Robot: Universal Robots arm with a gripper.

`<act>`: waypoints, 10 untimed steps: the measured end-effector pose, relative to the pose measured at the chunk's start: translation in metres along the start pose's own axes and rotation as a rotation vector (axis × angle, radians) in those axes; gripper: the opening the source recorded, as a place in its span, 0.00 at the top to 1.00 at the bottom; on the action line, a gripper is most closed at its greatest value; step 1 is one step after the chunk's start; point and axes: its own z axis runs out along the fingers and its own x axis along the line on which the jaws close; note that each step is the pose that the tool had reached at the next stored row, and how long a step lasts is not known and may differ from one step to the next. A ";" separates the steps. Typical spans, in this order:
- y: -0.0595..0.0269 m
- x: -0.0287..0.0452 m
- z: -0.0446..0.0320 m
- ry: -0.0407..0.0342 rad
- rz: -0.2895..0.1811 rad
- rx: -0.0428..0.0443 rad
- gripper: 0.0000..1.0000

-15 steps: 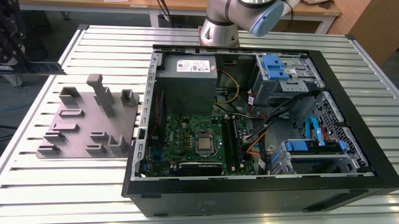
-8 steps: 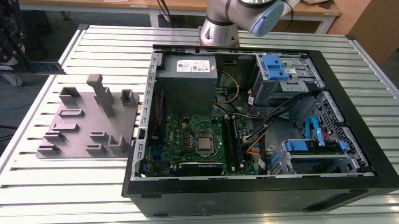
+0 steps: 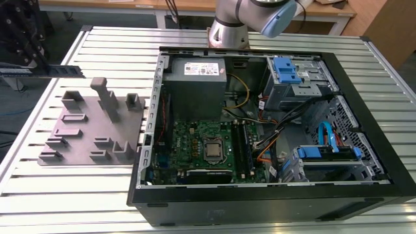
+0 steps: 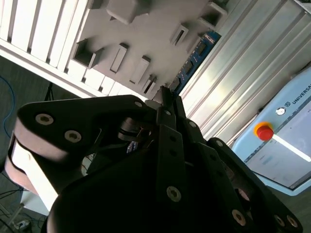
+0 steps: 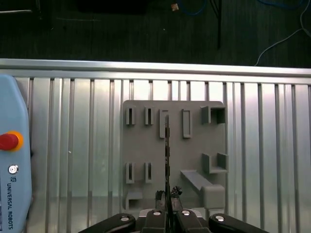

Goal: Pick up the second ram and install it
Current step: 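Pick up the second ram and move it above second insertion slot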

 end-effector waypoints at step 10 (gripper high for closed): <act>-0.0362 -0.0004 -0.0016 0.0000 0.000 -0.0034 0.86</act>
